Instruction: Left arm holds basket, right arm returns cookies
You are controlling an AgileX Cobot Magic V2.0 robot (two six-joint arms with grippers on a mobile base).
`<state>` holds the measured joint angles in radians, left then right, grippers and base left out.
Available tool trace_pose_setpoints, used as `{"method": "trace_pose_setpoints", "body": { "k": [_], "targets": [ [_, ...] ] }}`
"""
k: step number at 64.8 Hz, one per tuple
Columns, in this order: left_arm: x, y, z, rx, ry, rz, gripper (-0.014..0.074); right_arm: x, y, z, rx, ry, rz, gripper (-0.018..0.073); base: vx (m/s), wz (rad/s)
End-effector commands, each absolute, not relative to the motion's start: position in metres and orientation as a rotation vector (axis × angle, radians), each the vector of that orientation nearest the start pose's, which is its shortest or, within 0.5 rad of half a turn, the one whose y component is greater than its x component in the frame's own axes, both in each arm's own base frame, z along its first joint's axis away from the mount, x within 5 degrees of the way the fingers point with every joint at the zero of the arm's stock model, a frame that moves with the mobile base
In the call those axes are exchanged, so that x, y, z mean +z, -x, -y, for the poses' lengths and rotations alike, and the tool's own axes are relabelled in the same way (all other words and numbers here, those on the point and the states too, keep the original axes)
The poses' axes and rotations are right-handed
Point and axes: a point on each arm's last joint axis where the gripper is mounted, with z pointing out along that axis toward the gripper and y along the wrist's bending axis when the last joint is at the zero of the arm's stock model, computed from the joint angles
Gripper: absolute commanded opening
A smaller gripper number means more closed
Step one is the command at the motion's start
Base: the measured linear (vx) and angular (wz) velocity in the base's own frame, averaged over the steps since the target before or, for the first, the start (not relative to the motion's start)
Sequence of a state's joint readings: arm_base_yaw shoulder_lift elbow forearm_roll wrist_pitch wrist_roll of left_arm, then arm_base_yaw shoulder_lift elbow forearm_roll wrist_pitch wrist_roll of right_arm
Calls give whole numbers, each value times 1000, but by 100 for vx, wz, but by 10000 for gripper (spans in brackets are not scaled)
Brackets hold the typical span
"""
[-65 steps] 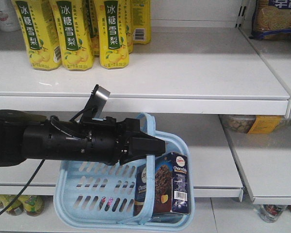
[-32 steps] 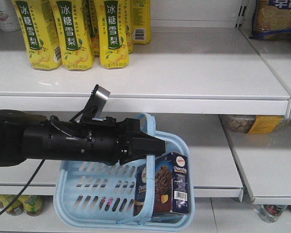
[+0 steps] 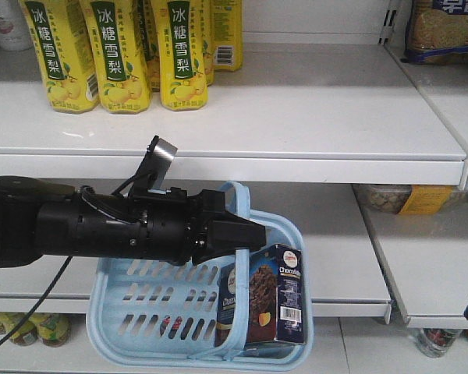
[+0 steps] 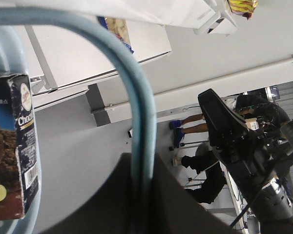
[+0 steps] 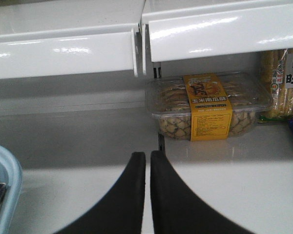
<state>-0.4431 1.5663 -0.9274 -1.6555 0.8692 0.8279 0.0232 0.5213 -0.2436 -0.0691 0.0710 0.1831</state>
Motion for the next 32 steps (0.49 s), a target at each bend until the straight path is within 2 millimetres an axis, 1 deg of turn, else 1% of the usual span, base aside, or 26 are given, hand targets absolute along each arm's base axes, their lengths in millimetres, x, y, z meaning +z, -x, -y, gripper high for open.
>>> {"method": "trace_pose_setpoints", "body": {
  "k": [1,7,14,22,32],
  "targets": [
    [292,-261,196,-1683,-80,-2150,-3,266,-117,-3,102,-78,-1721,-3,0,0],
    [292,-261,196,-1683,-80,-2150,-3,266,-117,-3,102,-78,-1721,10,0,0],
    [292,-261,196,-1683,-80,-2150,-3,266,-117,-3,106,-82,-1721,52,0,0],
    [292,-261,196,-1683,-80,-2150,-3,266,-117,-3,125,-106,-1721,139,0,0],
    [292,-261,196,-1683,-80,-2150,-3,266,-117,-3,136,-118,-1720,277,0,0]
  ]
}}
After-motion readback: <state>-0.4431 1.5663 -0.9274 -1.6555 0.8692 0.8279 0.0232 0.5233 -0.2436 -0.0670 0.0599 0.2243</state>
